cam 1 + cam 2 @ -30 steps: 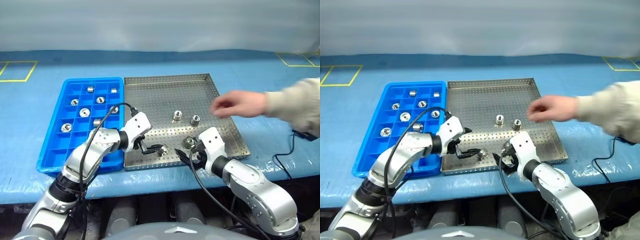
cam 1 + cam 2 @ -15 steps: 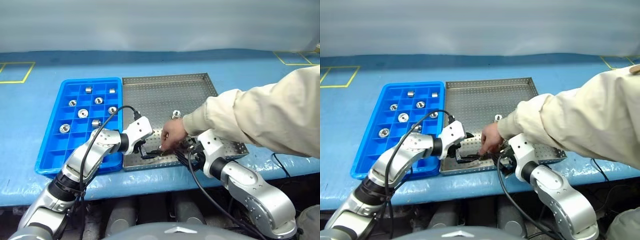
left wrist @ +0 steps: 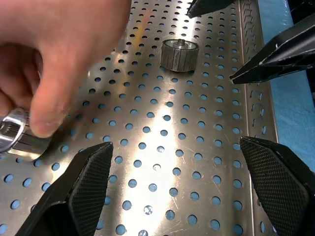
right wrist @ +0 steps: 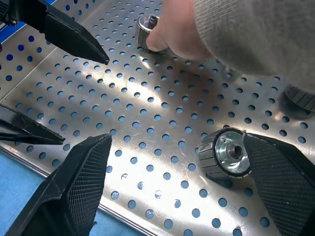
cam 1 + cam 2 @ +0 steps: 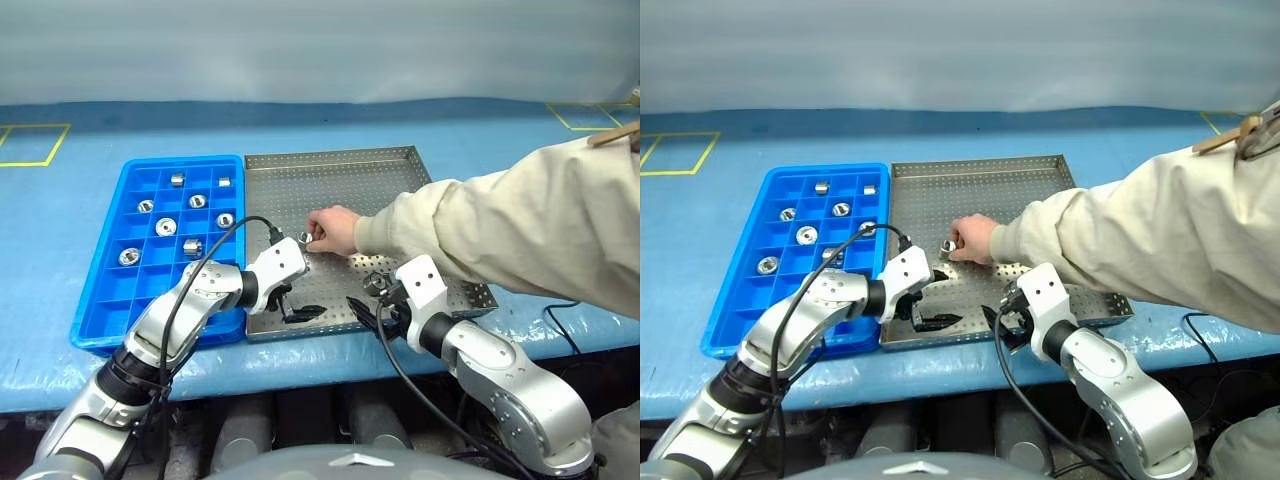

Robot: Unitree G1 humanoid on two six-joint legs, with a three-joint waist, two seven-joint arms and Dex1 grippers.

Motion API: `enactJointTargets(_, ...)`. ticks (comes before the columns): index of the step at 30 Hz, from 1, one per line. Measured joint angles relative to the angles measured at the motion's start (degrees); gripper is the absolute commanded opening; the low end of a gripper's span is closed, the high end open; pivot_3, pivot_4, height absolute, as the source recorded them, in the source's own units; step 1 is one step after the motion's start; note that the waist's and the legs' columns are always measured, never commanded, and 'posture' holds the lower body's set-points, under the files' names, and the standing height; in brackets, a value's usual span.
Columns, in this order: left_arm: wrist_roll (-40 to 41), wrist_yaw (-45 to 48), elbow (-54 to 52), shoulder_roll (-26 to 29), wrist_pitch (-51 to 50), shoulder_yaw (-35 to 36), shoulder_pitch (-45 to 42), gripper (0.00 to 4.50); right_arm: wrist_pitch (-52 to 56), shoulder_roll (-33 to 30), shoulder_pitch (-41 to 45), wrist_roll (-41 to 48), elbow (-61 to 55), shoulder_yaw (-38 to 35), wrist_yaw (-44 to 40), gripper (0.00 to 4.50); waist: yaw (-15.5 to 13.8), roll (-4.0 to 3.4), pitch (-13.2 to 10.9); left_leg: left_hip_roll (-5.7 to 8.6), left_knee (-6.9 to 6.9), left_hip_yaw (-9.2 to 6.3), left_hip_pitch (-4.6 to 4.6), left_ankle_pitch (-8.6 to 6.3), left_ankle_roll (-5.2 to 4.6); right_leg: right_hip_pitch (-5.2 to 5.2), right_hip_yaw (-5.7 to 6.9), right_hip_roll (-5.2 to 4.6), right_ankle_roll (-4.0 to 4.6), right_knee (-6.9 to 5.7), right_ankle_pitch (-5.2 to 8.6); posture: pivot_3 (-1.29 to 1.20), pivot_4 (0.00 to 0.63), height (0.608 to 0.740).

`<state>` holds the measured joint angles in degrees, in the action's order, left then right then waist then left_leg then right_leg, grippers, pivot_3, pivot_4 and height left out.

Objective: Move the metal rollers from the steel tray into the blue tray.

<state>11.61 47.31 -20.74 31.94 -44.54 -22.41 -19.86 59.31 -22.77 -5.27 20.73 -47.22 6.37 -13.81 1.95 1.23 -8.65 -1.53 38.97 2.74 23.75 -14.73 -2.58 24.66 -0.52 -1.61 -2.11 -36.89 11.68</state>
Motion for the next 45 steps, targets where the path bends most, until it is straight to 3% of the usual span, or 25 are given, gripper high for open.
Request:
enactJointTargets(9, -0.53, -1.57, 0.15, -0.25, 0.38, -0.46, 0.33, 4.47, 0.0, 0.04, 0.01, -0.12, 0.0, 0.16, 0.02, 4.5, -0.03, 0.0, 0.0, 0.0, 0.01, 0.0, 0.0, 0.0, 0.0, -0.01, 0.0, 0.0, -0.01, 0.0, 0.0, -0.08, 0.15, 0.74)
enactJointTargets(20, -6.65, -22.23, 15.72, -14.62, 2.0, 8.87, -11.22, 4.47, -0.05, 0.37, 1.11, -0.15, 0.88, 1.14, 0.03, 4.5, -0.43, 0.0, 0.01, 0.06, 0.1, 0.0, -0.02, -0.02, -0.05, -0.09, -0.09, 0.08, -0.16, -0.01, -0.11, -0.06, 0.15, 0.74)
enactJointTargets(32, -11.31, -23.42, 32.57, -18.35, 6.53, 5.93, -13.73, 4.47, -0.36, 1.11, 1.68, -0.53, 1.57, 2.02, 0.53, 4.5, -0.27, 0.0, 0.01, 0.07, 0.11, 0.05, 0.0, -0.03, -0.08, -0.07, -0.14, 0.09, -0.24, 0.01, -0.17, -0.09, 0.15, 0.74)
enactJointTargets(35, -11.26, -21.78, 33.25, -18.41, 6.21, 5.83, -13.94, 3.9, -0.45, 1.45, 1.39, -0.75, 1.56, 2.06, 0.99, 4.5, -0.16, 0.0, 0.01, 0.06, 0.11, 0.05, 0.0, -0.03, -0.08, -0.07, -0.15, 0.08, -0.24, 0.0, -0.17, -0.09, 0.15, 0.74)
enactJointTargets(41, -11.41, -19.58, 33.25, -18.3, 5.1, 5.58, -14.03, 1.92, -0.58, 1.5, 0.97, -1.04, 1.56, 2.07, 1.23, 4.5, 0.0, 0.0, 0.01, 0.06, 0.11, 0.05, -0.01, -0.03, -0.08, -0.07, -0.16, 0.08, -0.23, 0.0, -0.18, -0.08, 0.15, 0.74)
enactJointTargets(42, -11.43, -19.39, 33.24, -18.28, 4.94, 5.57, -14.17, 1.73, -0.58, 1.49, 1.0, -1.09, 1.57, 2.1, 1.23, 4.5, -0.02, 0.0, 0.02, 0.06, 0.11, 0.05, -0.01, -0.03, -0.08, -0.08, -0.16, 0.08, -0.24, 0.0, -0.18, -0.08, 0.15, 0.74)
enactJointTargets(45, -11.57, -19.26, 33.13, -18.02, 4.49, 5.57, -14.32, 1.73, -0.58, 1.45, 1.37, -1.14, 1.57, 2.31, 1.17, 4.5, -0.01, 0.0, 0.02, 0.06, 0.13, 0.06, -0.02, -0.03, -0.08, -0.08, -0.16, 0.08, -0.25, -0.01, -0.18, -0.06, 0.15, 0.74)
